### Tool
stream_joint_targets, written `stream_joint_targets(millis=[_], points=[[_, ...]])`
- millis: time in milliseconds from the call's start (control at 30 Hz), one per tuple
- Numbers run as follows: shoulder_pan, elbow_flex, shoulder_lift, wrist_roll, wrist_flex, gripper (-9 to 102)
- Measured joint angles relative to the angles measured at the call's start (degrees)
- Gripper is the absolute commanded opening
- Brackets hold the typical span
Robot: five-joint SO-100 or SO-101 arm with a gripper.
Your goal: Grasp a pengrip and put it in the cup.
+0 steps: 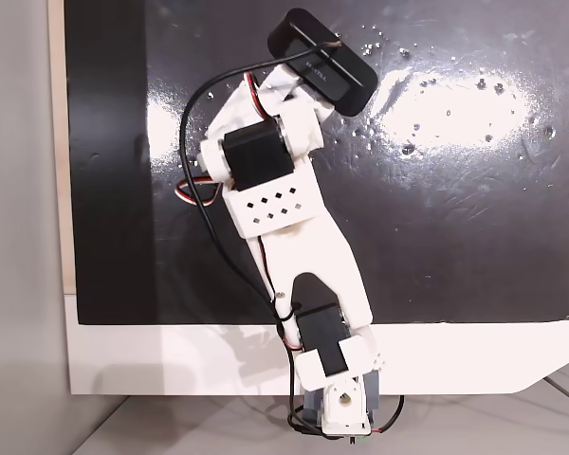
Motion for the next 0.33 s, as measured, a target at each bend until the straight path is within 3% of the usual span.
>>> stream_joint_targets(millis=[333], points=[[0.0,-0.2,0.0,-0.8,0.0,27]])
